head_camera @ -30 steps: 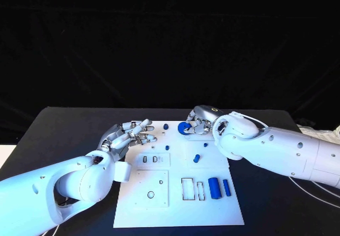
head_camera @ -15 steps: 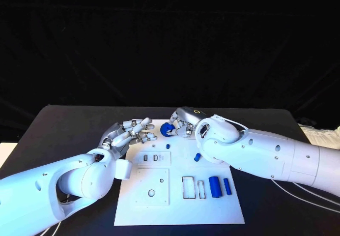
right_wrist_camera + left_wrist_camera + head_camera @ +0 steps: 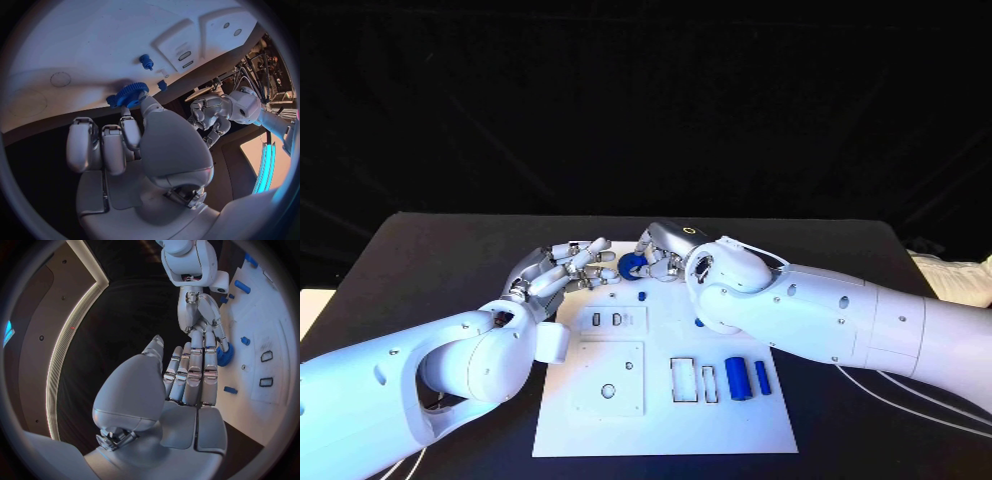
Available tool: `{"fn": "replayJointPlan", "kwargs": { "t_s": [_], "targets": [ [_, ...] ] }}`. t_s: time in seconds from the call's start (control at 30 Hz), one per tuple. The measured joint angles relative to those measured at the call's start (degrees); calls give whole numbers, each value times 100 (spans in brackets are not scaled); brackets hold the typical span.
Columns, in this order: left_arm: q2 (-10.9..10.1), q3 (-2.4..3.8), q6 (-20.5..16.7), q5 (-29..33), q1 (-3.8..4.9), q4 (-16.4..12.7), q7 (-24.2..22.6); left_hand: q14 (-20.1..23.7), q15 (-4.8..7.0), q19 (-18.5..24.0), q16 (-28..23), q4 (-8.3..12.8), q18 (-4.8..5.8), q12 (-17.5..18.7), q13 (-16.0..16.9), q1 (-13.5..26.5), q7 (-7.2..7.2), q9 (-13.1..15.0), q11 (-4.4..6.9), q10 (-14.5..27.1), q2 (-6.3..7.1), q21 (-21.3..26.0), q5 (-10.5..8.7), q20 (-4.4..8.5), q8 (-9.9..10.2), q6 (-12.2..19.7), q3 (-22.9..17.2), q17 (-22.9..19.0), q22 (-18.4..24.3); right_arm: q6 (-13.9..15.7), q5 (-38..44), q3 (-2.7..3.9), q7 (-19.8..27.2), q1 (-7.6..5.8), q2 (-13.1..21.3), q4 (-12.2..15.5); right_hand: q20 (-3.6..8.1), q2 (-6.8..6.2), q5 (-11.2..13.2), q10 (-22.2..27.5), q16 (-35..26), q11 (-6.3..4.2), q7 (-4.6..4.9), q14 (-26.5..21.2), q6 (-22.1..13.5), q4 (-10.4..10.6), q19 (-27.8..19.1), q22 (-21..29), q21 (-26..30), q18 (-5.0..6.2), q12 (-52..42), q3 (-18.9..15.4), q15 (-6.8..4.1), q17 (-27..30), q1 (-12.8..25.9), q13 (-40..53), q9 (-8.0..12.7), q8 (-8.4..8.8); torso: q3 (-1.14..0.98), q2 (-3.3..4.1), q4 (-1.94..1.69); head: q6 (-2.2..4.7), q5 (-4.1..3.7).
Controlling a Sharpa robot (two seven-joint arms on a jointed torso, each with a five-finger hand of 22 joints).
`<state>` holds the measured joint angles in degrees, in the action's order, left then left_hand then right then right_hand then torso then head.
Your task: Assemble the parts on the task board
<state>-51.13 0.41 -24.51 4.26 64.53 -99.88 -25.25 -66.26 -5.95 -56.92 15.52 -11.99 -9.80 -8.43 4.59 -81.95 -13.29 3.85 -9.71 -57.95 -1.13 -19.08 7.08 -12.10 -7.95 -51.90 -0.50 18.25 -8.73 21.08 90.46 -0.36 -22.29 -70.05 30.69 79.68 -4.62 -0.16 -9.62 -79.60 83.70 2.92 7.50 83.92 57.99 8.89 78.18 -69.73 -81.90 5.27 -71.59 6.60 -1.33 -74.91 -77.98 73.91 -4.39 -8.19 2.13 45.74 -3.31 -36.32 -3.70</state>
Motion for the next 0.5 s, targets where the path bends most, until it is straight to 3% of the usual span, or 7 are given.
{"fn": "replayJointPlan", "kwargs": {
  "t_s": [0.13, 0.33, 0.5],
  "targets": [
    [-1, 0, 6, 0, 0, 6, 0, 0, 0, 0, 0, 0, 0, 0, 0, 0, 0, 0, 0, 0, 0, 0, 0, 0, 0, 0, 0, 0, 0, 4, -5, -13, -2, 0, -37, -71, -46, -67, -6, 84, -32, -13, 76, 0, -224, 56, -46, 78, 0, 0, 263, -13, 0, 0, 67, 10, 32, 139, -4, 0, 0, -7, -1],
    [-4, 0, 20, 0, 0, 15, 8, 0, 0, 0, 0, 0, 0, 0, 0, 0, 0, 0, 0, 0, 0, 0, 0, 0, 0, 0, 0, -1, 0, -16, -35, -42, -8, 36, -52, -144, -126, -265, -15, 577, -112, 128, 199, 12, -651, 233, -190, 256, 89, 0, 1034, -229, 74, 0, 328, -902, 64, 412, -3, 0, 4, -9, 5],
    [-4, 0, 33, 0, 1, 15, 19, 0, 0, 0, 0, 0, 0, 0, 0, 0, 0, 0, 0, 0, 0, 0, 0, 0, 0, 0, 0, -1, 0, -11, -56, -41, 4, 31, -39, -142, -154, -293, -15, 615, -127, 166, 223, 0, -716, 274, -218, 323, 113, 0, 1148, -312, 102, 1, 356, -1019, 62, 411, -5, 0, 3, -12, 3]
  ]
}}
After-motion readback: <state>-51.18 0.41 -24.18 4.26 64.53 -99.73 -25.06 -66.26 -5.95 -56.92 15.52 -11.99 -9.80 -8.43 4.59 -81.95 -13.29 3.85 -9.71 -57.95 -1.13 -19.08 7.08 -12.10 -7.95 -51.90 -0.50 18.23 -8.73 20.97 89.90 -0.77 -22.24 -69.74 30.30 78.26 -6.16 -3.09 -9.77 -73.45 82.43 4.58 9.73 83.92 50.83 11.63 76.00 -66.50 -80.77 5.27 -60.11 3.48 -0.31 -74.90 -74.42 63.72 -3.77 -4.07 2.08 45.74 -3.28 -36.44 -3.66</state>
